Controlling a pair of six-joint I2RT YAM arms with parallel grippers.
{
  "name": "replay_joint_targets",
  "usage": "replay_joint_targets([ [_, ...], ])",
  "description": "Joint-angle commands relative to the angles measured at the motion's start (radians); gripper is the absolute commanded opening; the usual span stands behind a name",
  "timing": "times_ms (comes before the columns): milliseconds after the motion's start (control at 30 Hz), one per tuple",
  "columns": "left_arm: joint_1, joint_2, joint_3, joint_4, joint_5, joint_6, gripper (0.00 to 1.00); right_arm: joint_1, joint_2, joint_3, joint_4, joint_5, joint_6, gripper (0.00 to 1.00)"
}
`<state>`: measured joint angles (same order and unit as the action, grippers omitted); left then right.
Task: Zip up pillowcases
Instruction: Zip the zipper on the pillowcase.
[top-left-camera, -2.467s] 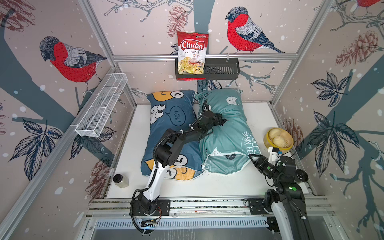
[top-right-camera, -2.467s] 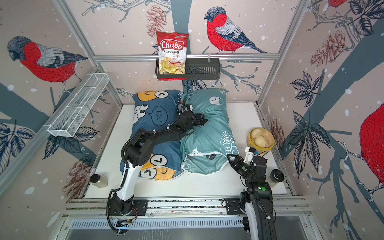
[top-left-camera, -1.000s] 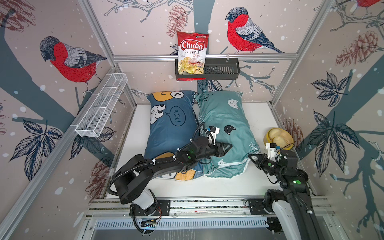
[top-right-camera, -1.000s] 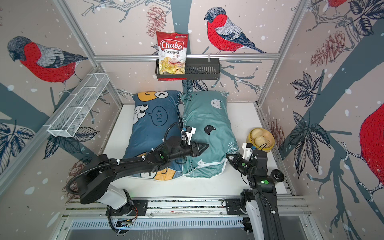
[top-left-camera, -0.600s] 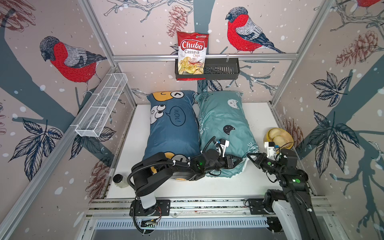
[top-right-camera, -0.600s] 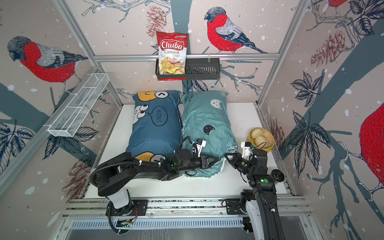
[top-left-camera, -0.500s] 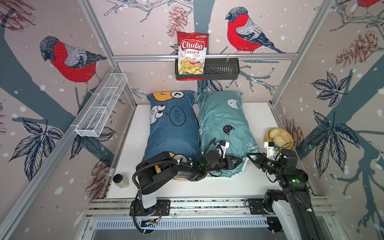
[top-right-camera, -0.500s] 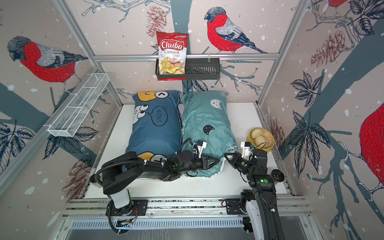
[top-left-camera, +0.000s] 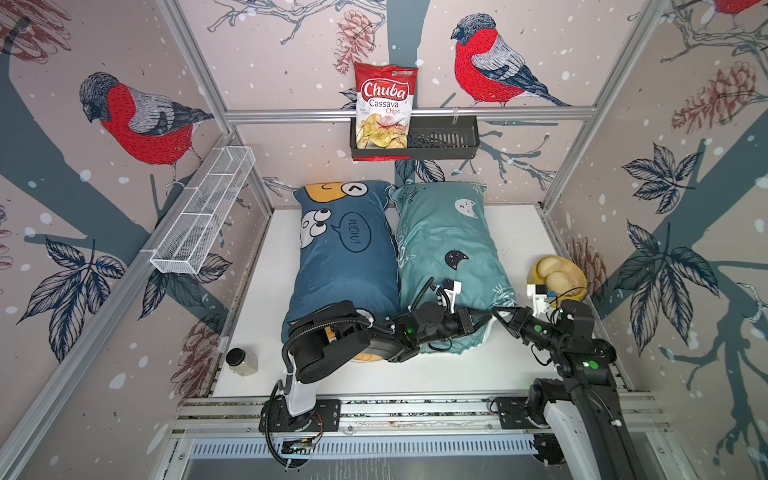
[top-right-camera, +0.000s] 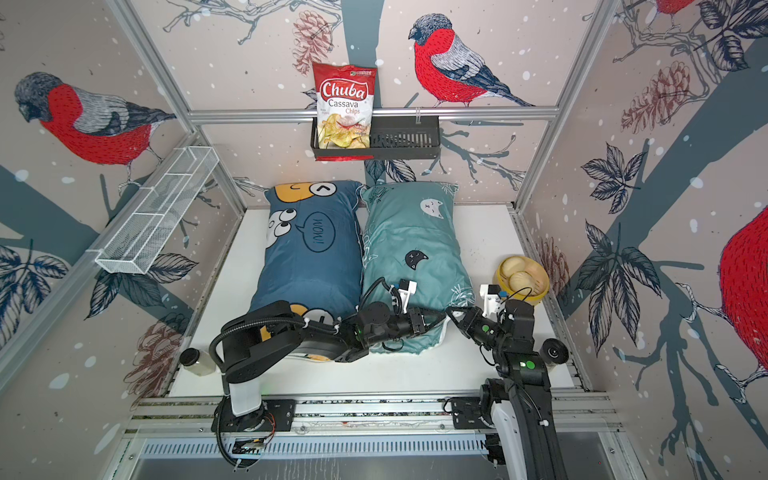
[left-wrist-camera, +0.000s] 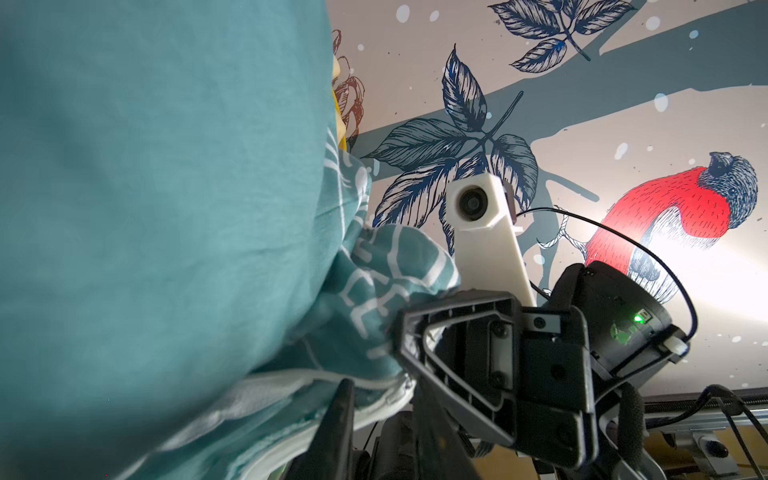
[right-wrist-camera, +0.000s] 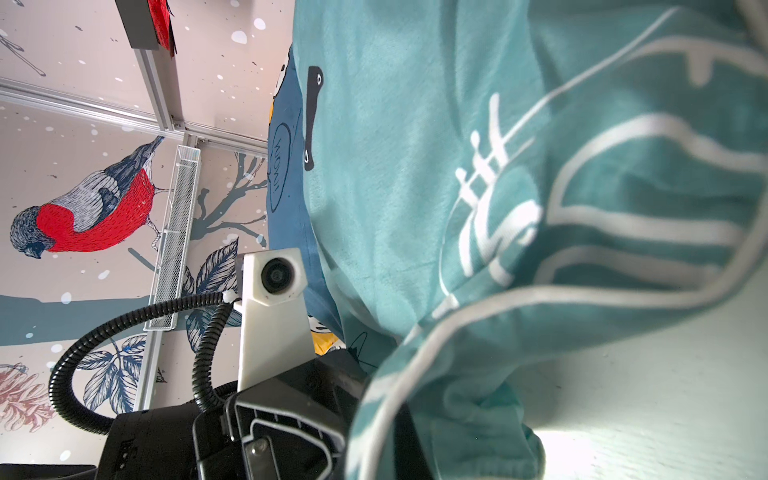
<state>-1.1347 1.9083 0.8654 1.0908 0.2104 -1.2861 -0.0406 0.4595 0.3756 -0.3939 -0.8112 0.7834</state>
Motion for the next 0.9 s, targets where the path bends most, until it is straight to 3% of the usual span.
replay_joint_targets([
  [0,-0.007,0.003,0.017,0.045,0.016,-0.015,0.25,0.000,-0.001,0.003,0.032,-0.028,-0.003,0.00],
  [867,-0.013,0.019,0.036,0.025,0.026,-0.016,0.06,0.002,-0.005,-0.005,0.030,-0.028,-0.027,0.00],
])
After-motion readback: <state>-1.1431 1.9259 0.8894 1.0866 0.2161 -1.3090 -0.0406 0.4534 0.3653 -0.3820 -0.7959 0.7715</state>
